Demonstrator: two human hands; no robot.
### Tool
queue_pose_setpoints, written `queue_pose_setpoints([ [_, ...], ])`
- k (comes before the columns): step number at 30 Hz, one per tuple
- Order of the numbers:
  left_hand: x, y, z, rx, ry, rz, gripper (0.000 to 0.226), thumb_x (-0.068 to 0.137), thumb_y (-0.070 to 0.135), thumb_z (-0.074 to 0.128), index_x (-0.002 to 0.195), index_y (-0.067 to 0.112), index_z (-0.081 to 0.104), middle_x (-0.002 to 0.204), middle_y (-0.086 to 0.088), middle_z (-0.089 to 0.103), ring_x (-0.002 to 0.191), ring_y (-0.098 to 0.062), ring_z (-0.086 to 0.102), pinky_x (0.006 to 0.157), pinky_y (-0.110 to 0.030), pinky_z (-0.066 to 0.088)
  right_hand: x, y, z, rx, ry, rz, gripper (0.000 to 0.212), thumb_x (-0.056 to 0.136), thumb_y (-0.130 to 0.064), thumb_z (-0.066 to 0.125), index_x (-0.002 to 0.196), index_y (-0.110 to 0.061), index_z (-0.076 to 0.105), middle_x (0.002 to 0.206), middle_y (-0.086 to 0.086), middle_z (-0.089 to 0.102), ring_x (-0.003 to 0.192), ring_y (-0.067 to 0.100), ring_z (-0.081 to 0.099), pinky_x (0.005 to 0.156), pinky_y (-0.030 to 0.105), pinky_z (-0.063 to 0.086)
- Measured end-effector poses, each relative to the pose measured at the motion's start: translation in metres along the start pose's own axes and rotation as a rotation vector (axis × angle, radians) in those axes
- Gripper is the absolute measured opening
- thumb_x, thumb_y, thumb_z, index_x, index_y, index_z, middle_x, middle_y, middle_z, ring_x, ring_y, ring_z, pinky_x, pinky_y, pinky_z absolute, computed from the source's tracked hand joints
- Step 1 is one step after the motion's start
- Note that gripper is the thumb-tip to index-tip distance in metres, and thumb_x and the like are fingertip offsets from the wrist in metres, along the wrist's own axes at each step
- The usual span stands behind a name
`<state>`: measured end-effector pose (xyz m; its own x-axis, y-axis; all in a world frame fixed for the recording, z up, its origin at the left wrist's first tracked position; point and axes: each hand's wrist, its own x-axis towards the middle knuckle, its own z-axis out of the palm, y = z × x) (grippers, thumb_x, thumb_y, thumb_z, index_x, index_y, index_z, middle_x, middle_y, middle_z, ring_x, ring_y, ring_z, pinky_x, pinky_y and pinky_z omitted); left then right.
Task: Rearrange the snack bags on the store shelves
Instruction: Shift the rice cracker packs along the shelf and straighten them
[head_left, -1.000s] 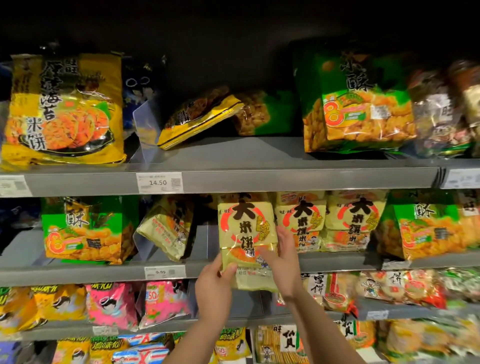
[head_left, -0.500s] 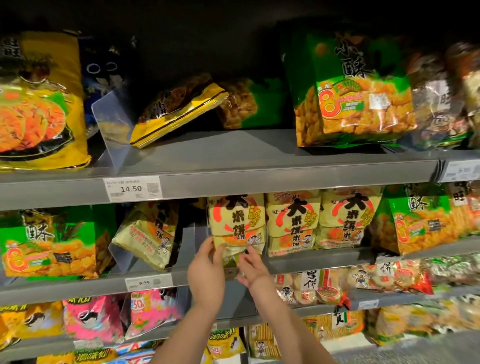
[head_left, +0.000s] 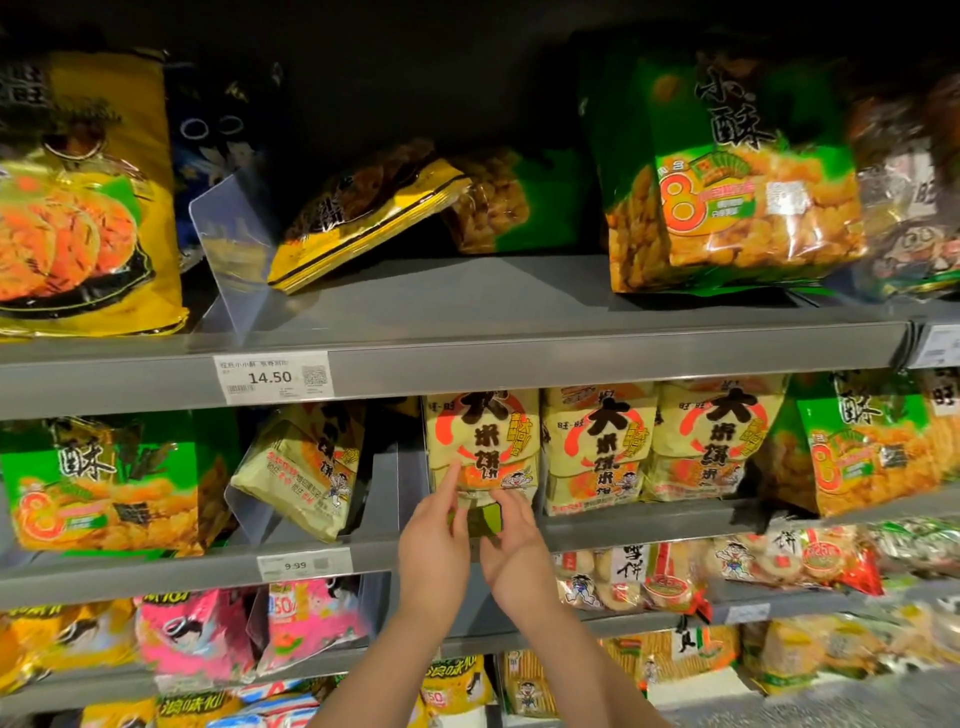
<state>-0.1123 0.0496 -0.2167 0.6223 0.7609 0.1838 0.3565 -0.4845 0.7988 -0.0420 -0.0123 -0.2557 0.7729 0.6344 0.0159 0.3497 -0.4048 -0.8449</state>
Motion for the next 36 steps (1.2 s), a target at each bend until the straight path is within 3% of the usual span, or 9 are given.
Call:
queue_pose_setpoints([
  [4, 0.012, 0.002, -0.001, 0.047, 0.016, 0.012, 0.051, 0.095, 0.014, 0.045, 0.14, 0.033, 0.034, 0.077, 0.003, 0.054, 0.06, -0.002, 0.045, 0.049, -0.011, 0.032, -0.003, -0.003, -0.003, -0.287, -0.013, -0.007, 0.056, 0.084, -0.014, 0.055, 0.137, -0.026, 0.038, 0.147, -0.001, 0.027, 0.125, 0.02, 0.041, 0.098, 0.027, 0.041],
  [8, 0.017, 0.007, -0.003, 0.041, 0.012, 0.015, 0.049, 0.094, 0.01, 0.043, 0.138, 0.032, 0.037, 0.059, 0.005, 0.045, 0.051, -0.004, 0.04, 0.05, -0.012, 0.038, -0.006, -0.005, 0.001, -0.123, -0.06, 0.086, 0.056, 0.087, -0.016, 0.055, 0.138, -0.023, 0.034, 0.141, 0.001, 0.035, 0.118, 0.02, 0.05, 0.091, 0.026, 0.042],
  [12, 0.023, 0.008, -0.006, 0.03, -0.042, -0.029, 0.045, 0.092, 0.008, 0.041, 0.13, 0.031, 0.041, 0.066, -0.013, 0.062, 0.05, -0.016, 0.048, 0.044, -0.019, 0.033, -0.014, 0.0, -0.001, 0.031, -0.048, 0.086, 0.045, 0.085, -0.007, 0.053, 0.127, -0.02, 0.046, 0.132, -0.002, 0.049, 0.096, 0.008, 0.055, 0.085, 0.016, 0.04],
  [16, 0.016, 0.01, -0.007, 0.045, -0.075, -0.065, 0.041, 0.091, 0.011, 0.044, 0.125, 0.032, 0.043, 0.064, -0.007, 0.061, 0.053, -0.019, 0.053, 0.048, -0.028, 0.039, -0.027, 0.003, -0.008, 0.034, 0.031, 0.021, 0.042, 0.084, -0.006, 0.052, 0.122, -0.024, 0.049, 0.116, -0.014, 0.045, 0.067, 0.0, 0.052, 0.062, 0.01, 0.041],
  [20, 0.006, 0.005, -0.005, 0.051, -0.05, -0.065, 0.035, 0.092, 0.014, 0.045, 0.122, 0.032, 0.044, 0.081, -0.004, 0.069, 0.064, -0.021, 0.061, 0.059, -0.035, 0.049, -0.026, -0.003, -0.016, 0.088, 0.087, -0.012, 0.049, 0.083, -0.004, 0.051, 0.127, -0.025, 0.048, 0.126, -0.015, 0.04, 0.078, 0.002, 0.053, 0.075, 0.023, 0.049],
  [27, -0.006, -0.007, -0.031, 0.018, 0.143, -0.114, 0.031, 0.09, 0.012, 0.043, 0.118, 0.024, 0.049, 0.078, -0.006, 0.069, 0.067, -0.025, 0.061, 0.058, -0.037, 0.048, -0.021, -0.037, -0.014, 0.152, 0.082, -0.037, 0.03, 0.088, -0.006, 0.048, 0.111, -0.022, 0.059, 0.1, -0.008, 0.059, 0.093, 0.017, 0.06, 0.088, 0.035, 0.049],
  [30, -0.013, -0.023, -0.051, 0.007, 0.238, -0.24, 0.023, 0.092, 0.018, 0.043, 0.114, 0.018, 0.05, 0.074, -0.009, 0.065, 0.064, -0.027, 0.056, 0.051, -0.031, 0.036, -0.022, -0.062, 0.004, 0.166, 0.023, -0.107, 0.022, 0.091, -0.011, 0.049, 0.106, -0.02, 0.061, 0.094, -0.005, 0.064, 0.091, 0.015, 0.061, 0.085, 0.033, 0.051],
  [33, -0.014, -0.039, -0.075, -0.011, 0.316, -0.334, 0.019, 0.091, 0.023, 0.049, 0.104, 0.01, 0.048, 0.089, -0.013, 0.062, 0.076, -0.031, 0.055, 0.061, -0.034, 0.038, -0.022, -0.084, 0.026, 0.152, -0.024, -0.155, 0.022, 0.092, -0.013, 0.048, 0.109, -0.019, 0.061, 0.094, -0.005, 0.064, 0.087, 0.012, 0.06, 0.078, 0.025, 0.048],
  [36, -0.009, -0.056, -0.096, -0.044, 0.377, -0.434, 0.038, 0.086, 0.028, 0.058, 0.111, 0.002, 0.046, 0.112, -0.017, 0.054, 0.097, -0.035, 0.055, 0.074, -0.038, 0.045, -0.018, -0.097, 0.049, 0.118, -0.115, -0.114, 0.025, 0.095, -0.021, 0.046, 0.117, -0.018, 0.057, 0.107, 0.003, 0.066, 0.092, 0.013, 0.059, 0.078, 0.024, 0.045],
])
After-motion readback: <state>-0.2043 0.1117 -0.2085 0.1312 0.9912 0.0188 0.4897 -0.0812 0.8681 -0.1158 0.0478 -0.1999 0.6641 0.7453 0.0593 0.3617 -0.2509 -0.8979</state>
